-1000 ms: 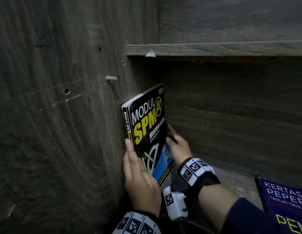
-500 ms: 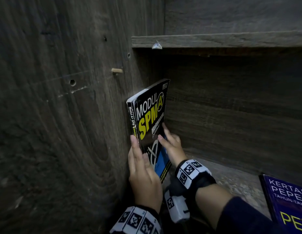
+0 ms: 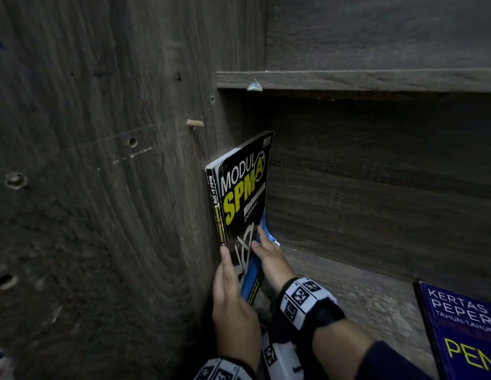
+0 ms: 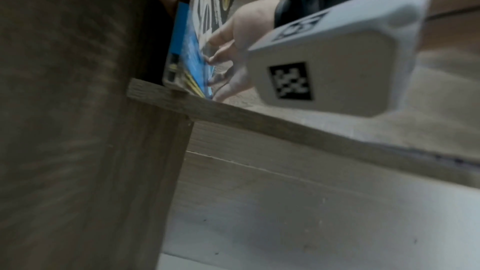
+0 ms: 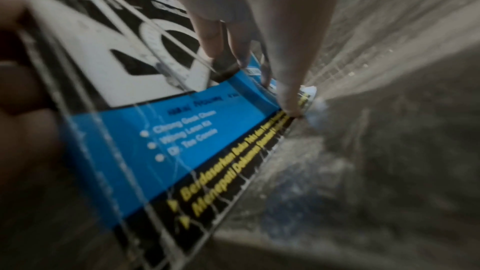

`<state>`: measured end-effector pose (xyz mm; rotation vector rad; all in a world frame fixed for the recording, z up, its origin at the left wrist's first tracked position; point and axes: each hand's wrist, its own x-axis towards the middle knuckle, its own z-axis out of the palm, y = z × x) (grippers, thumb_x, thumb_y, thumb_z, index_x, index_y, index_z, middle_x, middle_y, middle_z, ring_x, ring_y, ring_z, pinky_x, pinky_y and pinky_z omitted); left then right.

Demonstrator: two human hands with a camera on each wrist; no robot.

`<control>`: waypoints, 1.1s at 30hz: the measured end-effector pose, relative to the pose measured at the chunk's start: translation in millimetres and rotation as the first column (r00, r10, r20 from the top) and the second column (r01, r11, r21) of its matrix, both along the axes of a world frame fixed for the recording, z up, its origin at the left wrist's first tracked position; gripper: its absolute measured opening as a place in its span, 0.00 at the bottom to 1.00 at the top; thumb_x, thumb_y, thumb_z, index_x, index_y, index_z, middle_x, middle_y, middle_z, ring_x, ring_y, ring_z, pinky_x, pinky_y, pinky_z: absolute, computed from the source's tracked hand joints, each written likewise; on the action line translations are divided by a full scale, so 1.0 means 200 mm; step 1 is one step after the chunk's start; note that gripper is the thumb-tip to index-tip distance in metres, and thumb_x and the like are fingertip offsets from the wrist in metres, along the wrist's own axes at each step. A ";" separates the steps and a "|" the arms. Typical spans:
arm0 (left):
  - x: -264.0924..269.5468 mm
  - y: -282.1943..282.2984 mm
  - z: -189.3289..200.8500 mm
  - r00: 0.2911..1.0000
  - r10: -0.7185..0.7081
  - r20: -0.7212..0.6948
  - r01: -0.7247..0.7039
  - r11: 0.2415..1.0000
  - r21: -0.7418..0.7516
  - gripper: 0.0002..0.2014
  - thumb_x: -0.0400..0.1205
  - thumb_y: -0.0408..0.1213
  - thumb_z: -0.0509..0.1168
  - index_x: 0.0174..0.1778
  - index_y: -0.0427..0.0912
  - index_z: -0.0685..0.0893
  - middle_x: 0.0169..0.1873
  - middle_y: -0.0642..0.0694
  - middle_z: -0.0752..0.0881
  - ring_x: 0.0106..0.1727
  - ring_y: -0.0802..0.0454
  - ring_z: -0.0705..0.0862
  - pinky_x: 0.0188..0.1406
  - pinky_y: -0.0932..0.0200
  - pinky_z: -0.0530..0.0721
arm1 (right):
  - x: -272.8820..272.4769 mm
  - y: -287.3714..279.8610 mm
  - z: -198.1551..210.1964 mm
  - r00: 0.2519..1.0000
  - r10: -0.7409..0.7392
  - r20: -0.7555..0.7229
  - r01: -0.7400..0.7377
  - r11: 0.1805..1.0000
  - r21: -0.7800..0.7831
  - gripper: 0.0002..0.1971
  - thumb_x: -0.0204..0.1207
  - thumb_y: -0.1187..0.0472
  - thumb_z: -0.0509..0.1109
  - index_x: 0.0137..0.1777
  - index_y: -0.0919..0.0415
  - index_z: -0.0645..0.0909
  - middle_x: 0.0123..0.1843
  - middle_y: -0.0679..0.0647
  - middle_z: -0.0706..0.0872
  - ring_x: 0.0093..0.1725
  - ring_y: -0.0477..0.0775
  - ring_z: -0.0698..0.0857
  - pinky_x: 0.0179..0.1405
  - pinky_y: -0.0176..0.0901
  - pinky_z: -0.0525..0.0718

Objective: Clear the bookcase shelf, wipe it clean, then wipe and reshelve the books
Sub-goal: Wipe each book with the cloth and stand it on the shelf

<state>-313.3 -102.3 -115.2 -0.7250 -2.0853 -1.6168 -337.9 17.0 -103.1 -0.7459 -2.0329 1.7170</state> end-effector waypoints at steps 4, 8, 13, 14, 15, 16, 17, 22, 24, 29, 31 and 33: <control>0.03 0.01 0.01 1.000 0.007 -0.004 -0.007 1.000 0.015 0.57 0.78 0.10 0.53 0.75 0.84 0.45 0.73 0.58 0.63 0.69 0.91 0.55 0.64 0.90 0.55 | 0.05 -0.01 0.00 1.000 0.005 -0.024 -0.006 1.000 -0.002 0.28 0.85 0.51 0.61 0.83 0.43 0.58 0.83 0.45 0.62 0.80 0.46 0.63 0.82 0.50 0.60; 0.06 -0.01 0.00 0.989 0.065 -0.133 -0.066 0.998 -0.008 0.52 0.77 0.11 0.57 0.82 0.70 0.50 0.73 0.46 0.67 0.71 0.71 0.64 0.72 0.70 0.66 | 0.20 -0.01 0.07 0.998 -0.057 -0.034 0.057 0.998 -0.011 0.28 0.85 0.58 0.62 0.83 0.47 0.60 0.76 0.42 0.69 0.69 0.38 0.69 0.69 0.33 0.67; 0.16 -0.02 0.05 0.965 0.115 -0.236 -0.106 0.993 0.050 0.28 0.84 0.32 0.59 0.82 0.42 0.64 0.73 0.30 0.69 0.70 0.30 0.72 0.67 0.32 0.75 | 0.63 0.01 0.20 0.988 -0.107 0.113 0.090 0.985 0.146 0.29 0.85 0.62 0.61 0.83 0.46 0.58 0.76 0.42 0.67 0.70 0.40 0.70 0.56 0.23 0.67; 0.18 -0.01 0.07 0.951 0.110 -0.290 -0.099 0.994 0.053 0.29 0.83 0.33 0.59 0.82 0.38 0.64 0.71 0.27 0.68 0.68 0.27 0.72 0.67 0.33 0.74 | 0.75 0.03 0.22 0.981 -0.133 0.138 0.109 0.980 0.169 0.29 0.85 0.62 0.62 0.83 0.45 0.59 0.72 0.41 0.67 0.70 0.41 0.71 0.52 0.20 0.69; 0.22 -0.01 0.10 0.940 0.093 -0.328 -0.077 0.995 0.060 0.29 0.82 0.32 0.59 0.81 0.37 0.65 0.71 0.26 0.68 0.68 0.26 0.71 0.69 0.35 0.73 | 0.88 0.05 0.23 0.972 -0.174 0.159 0.139 0.968 0.208 0.28 0.84 0.62 0.63 0.82 0.45 0.61 0.70 0.41 0.69 0.71 0.42 0.72 0.50 0.19 0.72; 0.27 0.01 0.13 0.931 0.048 -0.361 -0.030 0.998 0.055 0.28 0.81 0.31 0.59 0.80 0.36 0.66 0.71 0.27 0.67 0.67 0.27 0.70 0.69 0.37 0.70 | 1.02 0.07 0.25 0.953 -0.241 0.184 0.183 0.941 0.285 0.27 0.83 0.62 0.65 0.80 0.45 0.64 0.69 0.44 0.73 0.71 0.45 0.74 0.53 0.22 0.76; 0.33 0.02 0.17 0.922 -0.028 -0.386 0.043 0.999 0.031 0.26 0.81 0.30 0.58 0.79 0.37 0.68 0.71 0.30 0.68 0.67 0.28 0.70 0.70 0.39 0.69 | 1.17 0.10 0.26 0.926 -0.308 0.219 0.209 0.900 0.382 0.26 0.82 0.61 0.66 0.79 0.46 0.67 0.70 0.49 0.77 0.72 0.50 0.76 0.62 0.30 0.76; 0.58 0.22 0.08 0.813 -0.575 -0.091 0.548 0.810 -0.210 0.24 0.83 0.46 0.51 0.76 0.50 0.74 0.70 0.45 0.75 0.70 0.46 0.75 0.71 0.52 0.71 | 1.88 0.32 0.20 0.606 -0.671 0.428 0.289 0.687 0.666 0.25 0.77 0.58 0.68 0.75 0.52 0.74 0.71 0.59 0.80 0.71 0.60 0.77 0.69 0.43 0.70; 0.69 0.32 -0.02 0.720 -0.685 0.108 0.671 0.647 -0.363 0.29 0.80 0.59 0.45 0.78 0.60 0.64 0.76 0.49 0.72 0.76 0.50 0.71 0.76 0.50 0.68 | 2.09 0.41 0.12 0.371 -0.762 0.530 0.267 0.634 0.726 0.25 0.78 0.47 0.64 0.75 0.47 0.71 0.73 0.59 0.78 0.71 0.63 0.75 0.70 0.51 0.72; 0.86 0.49 -0.17 0.667 -0.712 0.220 0.566 0.293 -0.770 0.51 0.59 0.75 0.09 0.81 0.64 0.34 0.81 0.64 0.33 0.80 0.58 0.26 0.74 0.40 0.19 | 2.38 0.55 -0.03 0.151 -0.687 0.710 0.296 0.717 0.631 0.39 0.74 0.27 0.54 0.83 0.35 0.44 0.86 0.61 0.47 0.82 0.73 0.52 0.79 0.68 0.54; 0.88 0.53 -0.20 0.677 -0.698 0.232 0.517 0.227 -0.825 0.54 0.56 0.73 0.05 0.82 0.62 0.33 0.79 0.65 0.32 0.79 0.56 0.24 0.71 0.35 0.17 | 2.40 0.57 -0.09 0.196 -0.639 0.744 0.261 0.765 0.588 0.37 0.76 0.28 0.51 0.81 0.31 0.40 0.86 0.62 0.44 0.82 0.74 0.49 0.79 0.70 0.51; 0.90 0.54 -0.21 0.705 -0.673 0.225 0.484 0.224 -0.846 0.55 0.56 0.72 0.04 0.82 0.60 0.33 0.79 0.65 0.34 0.79 0.57 0.26 0.71 0.36 0.17 | 2.40 0.58 -0.14 0.204 -0.637 0.743 0.202 0.770 0.605 0.33 0.80 0.33 0.50 0.82 0.32 0.42 0.86 0.61 0.47 0.82 0.74 0.50 0.79 0.70 0.50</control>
